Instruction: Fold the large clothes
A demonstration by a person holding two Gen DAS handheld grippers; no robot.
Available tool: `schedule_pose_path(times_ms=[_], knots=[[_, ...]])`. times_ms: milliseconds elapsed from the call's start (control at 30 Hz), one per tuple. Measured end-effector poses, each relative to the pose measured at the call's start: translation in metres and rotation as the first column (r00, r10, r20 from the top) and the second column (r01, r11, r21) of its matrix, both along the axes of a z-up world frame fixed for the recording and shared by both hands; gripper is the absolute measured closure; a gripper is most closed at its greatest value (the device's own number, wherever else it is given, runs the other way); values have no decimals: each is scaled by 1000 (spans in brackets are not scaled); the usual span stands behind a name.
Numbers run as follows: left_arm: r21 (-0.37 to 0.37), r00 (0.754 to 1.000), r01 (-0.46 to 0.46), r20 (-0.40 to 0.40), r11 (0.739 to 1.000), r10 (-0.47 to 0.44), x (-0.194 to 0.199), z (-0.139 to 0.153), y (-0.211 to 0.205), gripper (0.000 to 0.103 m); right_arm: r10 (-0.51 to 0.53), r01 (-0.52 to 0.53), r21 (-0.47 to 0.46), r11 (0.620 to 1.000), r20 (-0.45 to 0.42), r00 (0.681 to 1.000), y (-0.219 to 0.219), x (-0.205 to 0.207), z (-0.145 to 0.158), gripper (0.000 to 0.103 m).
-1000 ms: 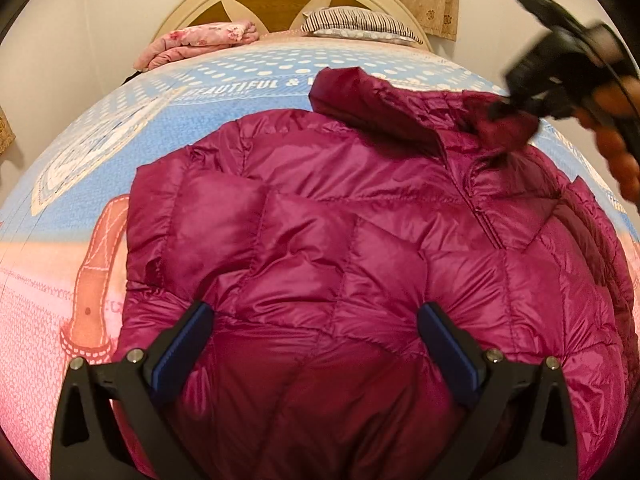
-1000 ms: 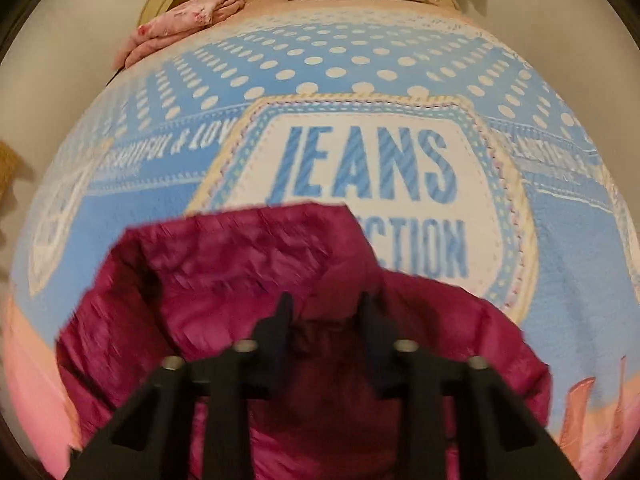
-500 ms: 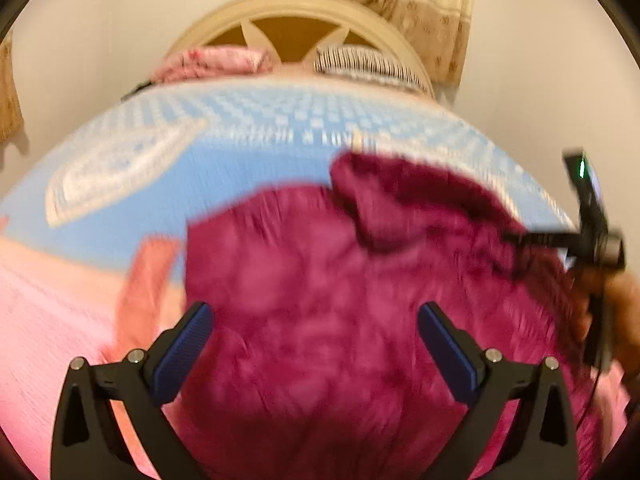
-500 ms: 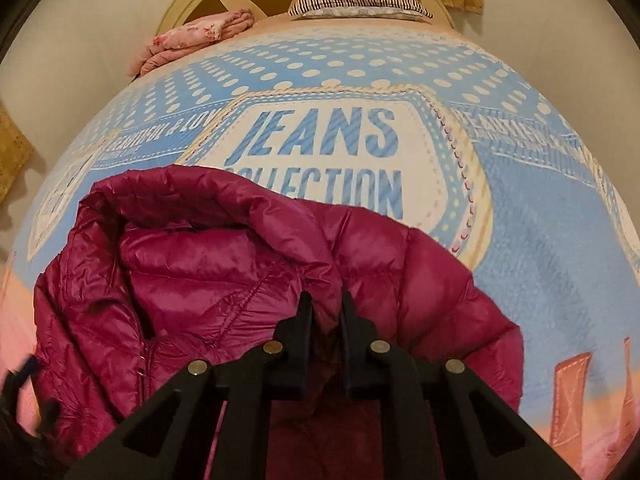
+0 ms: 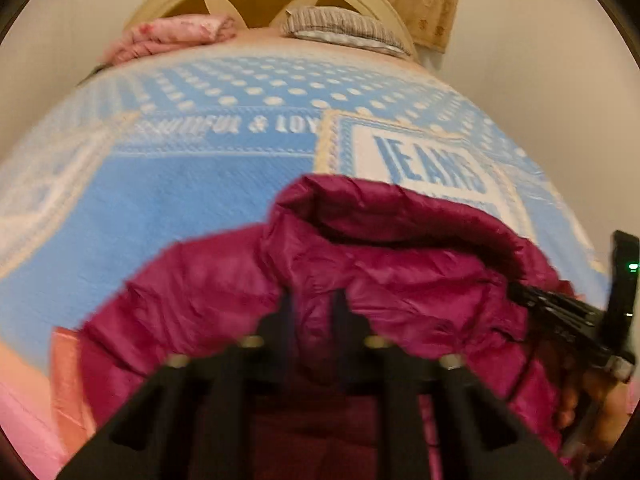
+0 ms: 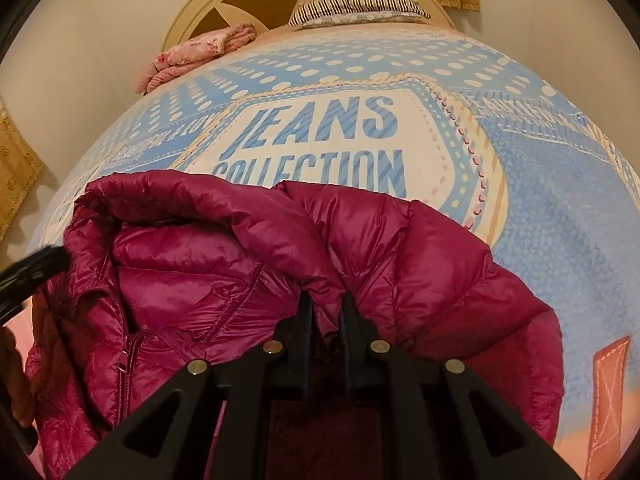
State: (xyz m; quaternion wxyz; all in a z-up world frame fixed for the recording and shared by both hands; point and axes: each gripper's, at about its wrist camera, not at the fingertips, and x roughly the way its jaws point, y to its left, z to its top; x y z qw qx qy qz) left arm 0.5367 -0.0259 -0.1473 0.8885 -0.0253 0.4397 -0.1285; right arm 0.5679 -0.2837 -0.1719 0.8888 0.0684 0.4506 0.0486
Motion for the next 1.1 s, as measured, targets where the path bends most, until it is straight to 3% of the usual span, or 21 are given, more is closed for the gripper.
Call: schedule_pose_path(times_ms=[100, 233, 333, 400, 533, 567, 633, 667, 700, 767, 933, 967, 1033, 1067, 1100], knots=[[48, 999, -8, 35, 999, 7, -17, 1, 1, 90, -2, 1, 54, 999, 18, 1000, -8, -1, -3, 92], [38, 999, -36, -14, 999, 37, -22, -17, 13, 93, -5, 3, 83, 997, 23, 1000, -11, -1, -4, 92], [-5, 998, -41, -39, 999, 40, -19, -33, 22, 94, 4, -5, 74, 997, 14, 1000, -9, 0, -2, 91], [-20, 999, -30, -33, 999, 30, -21, -31, 21, 94, 11, -12, 74, 997, 12, 1000, -11, -4, 3, 87], [-136, 999, -46, 4, 990, 47, -30, -17, 35, 92, 49, -49, 6, 999, 15, 999, -4, -7, 1, 86], [-188, 998, -51, 11, 981, 54, -33, -11, 41, 86, 45, -45, 1, 999, 15, 999, -3, -6, 0, 86], [-209, 997, -67, 25, 976, 74, -38, 0, 47, 62, 39, -39, -4, 999, 26, 999, 0, -4, -3, 86], [-207, 995, -74, 46, 975, 86, -42, 7, 50, 38, 36, -36, -5, 999, 30, 999, 0, -4, -3, 85], [-208, 993, -79, 71, 975, 96, -45, 12, 49, 22, 33, -33, -4, 999, 34, 999, 1, -4, -4, 85], [-204, 987, -69, 125, 977, 96, -51, 23, 46, 16, 29, -29, 4, 1000, 40, 999, -1, -5, -4, 85], [-137, 991, -10, 130, 991, 28, -30, 25, 18, 17, 23, -25, 49, 998, 45, 999, -7, -5, -5, 85], [-100, 993, -9, 116, 995, 20, -22, 20, 9, 23, 23, -26, 49, 998, 47, 999, -7, -5, -5, 85], [-60, 998, -13, 58, 998, 16, -3, 4, 1, 44, 24, -26, 46, 999, 50, 998, -6, -6, -5, 85], [-72, 1000, -15, 14, 997, 16, 4, -4, 2, 67, 24, -26, 49, 998, 51, 998, -7, -6, -6, 85], [-90, 1000, -16, -12, 996, 15, 6, -9, 4, 83, 23, -26, 55, 998, 52, 998, -7, -6, -6, 85]])
